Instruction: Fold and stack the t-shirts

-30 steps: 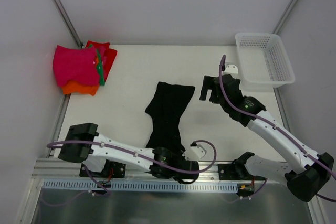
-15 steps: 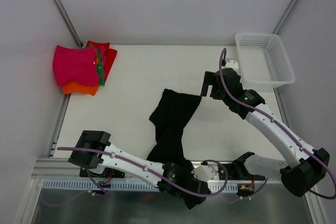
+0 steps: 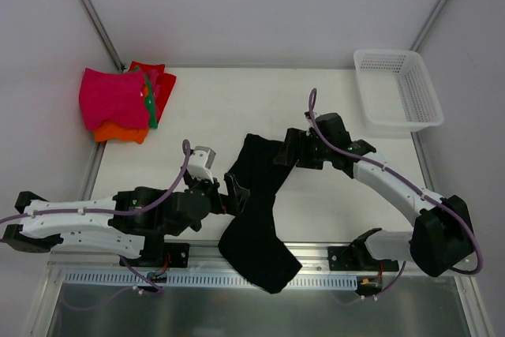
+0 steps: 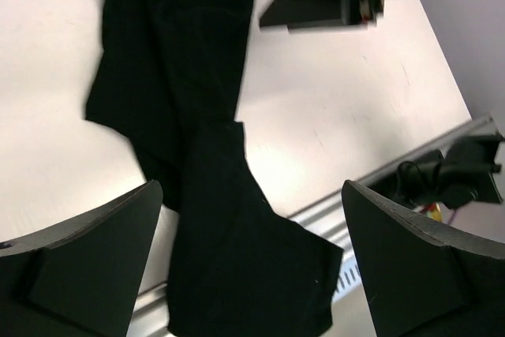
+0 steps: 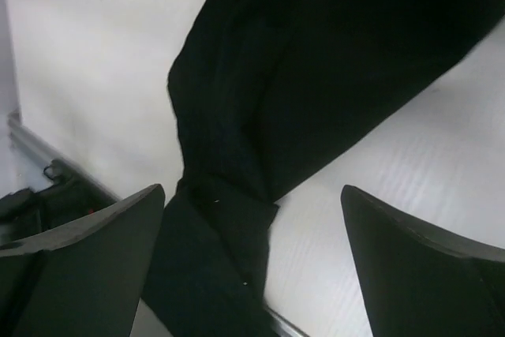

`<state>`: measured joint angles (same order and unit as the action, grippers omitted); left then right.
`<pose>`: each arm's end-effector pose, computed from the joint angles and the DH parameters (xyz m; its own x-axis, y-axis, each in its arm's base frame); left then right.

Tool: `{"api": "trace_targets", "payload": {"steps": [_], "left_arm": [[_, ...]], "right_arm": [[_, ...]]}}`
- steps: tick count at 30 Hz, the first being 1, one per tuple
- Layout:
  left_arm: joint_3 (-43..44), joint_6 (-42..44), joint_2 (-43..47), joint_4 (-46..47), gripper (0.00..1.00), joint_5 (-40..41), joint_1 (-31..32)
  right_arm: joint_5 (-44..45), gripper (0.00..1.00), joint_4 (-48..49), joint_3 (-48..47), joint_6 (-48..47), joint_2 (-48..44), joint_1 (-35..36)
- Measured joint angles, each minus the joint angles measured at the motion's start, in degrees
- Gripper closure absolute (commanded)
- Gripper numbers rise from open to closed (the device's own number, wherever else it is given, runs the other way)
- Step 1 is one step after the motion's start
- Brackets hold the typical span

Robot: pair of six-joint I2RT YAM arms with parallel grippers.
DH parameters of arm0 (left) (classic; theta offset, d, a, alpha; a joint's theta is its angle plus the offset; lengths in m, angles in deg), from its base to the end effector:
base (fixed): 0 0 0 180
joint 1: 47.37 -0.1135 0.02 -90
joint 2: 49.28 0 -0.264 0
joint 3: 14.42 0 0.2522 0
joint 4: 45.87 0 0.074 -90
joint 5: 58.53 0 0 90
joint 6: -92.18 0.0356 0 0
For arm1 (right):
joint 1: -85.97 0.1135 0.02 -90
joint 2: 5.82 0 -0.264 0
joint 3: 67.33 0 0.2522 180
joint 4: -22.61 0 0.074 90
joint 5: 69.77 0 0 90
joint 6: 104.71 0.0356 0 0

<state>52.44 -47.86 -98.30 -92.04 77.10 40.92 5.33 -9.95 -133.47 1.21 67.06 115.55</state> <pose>0.0306 -0.1732 0.3431 -0.5305 -0.1934 -0.8253 0.4260 0.7809 -0.4568 0.2361 0.1445 0.2675 -0.7080 -0.0971 -0.6995 -0.4741 0.7995 0.3689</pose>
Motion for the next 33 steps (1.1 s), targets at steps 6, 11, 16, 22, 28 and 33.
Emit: {"api": "trace_targets", "payload": {"steps": [6, 11, 16, 22, 28, 33], "left_arm": [[-3.7, -0.4, 3.2, -1.2, 0.01, 2.0, -3.6], [-6.3, -1.1, 2.8, -1.6, 0.01, 2.0, -6.4], [-8.0, -1.4, 3.5, -1.7, 0.01, 1.7, -10.2], [-9.8, -0.9, 4.2, -1.8, 0.01, 0.7, -11.1], [-11.1, -0.1, 3.8, -0.9, 0.01, -0.7, -11.5], [-12.1, 0.0, 2.7, 0.1, 0.01, -1.6, -12.7]], "right_arm": [[-9.2, 0.01, 9.9, 7.7, 6.1, 2.4, 4.4], [-12.4, 0.09, 17.0, 10.8, 9.2, 7.6, 7.5], [-14.2, 0.11, 21.9, 10.4, 9.7, 15.3, 7.7], [-15.4, 0.25, 20.6, 3.5, 7.3, 21.7, 7.7], [-16.3, 0.99, 20.4, -3.6, 5.3, 23.2, 7.7], [-16.0, 0.99, 19.6, -3.3, 4.9, 23.0, 7.7]]}}
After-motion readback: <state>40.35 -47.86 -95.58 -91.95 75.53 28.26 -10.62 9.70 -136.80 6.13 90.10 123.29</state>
